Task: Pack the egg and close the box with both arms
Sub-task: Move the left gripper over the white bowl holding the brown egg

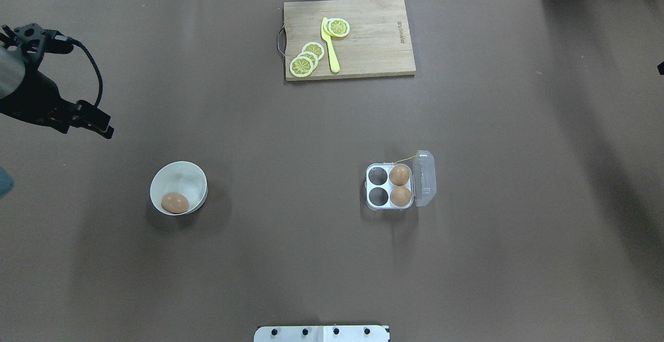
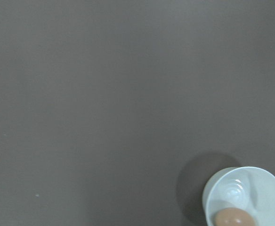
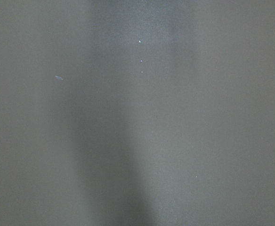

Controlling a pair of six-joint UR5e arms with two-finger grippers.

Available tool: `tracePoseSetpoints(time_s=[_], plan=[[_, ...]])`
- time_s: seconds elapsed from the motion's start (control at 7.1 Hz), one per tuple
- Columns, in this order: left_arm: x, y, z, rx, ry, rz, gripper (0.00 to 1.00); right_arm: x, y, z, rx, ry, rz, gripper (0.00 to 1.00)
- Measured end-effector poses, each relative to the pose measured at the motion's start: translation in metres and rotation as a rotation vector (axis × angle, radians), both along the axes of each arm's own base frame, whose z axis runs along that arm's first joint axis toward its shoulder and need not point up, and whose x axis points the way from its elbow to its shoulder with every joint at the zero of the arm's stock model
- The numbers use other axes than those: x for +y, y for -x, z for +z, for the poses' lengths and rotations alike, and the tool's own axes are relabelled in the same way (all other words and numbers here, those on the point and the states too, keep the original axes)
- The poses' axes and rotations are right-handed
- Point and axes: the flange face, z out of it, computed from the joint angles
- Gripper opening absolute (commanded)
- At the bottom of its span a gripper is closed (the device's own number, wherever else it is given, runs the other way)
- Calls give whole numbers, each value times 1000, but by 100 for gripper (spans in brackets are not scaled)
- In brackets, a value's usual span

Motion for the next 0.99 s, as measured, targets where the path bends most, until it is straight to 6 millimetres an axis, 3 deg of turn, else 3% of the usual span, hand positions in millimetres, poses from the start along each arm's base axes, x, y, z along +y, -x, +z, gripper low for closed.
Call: tracePoseSetpoints(time_s=[0.42, 0.99], plan=[[12, -67, -29, 16, 106, -13, 93, -1, 0, 0, 0, 0, -1, 100], [32, -115, -34, 9, 163, 26, 93, -1, 0, 1, 1, -3, -3, 100]])
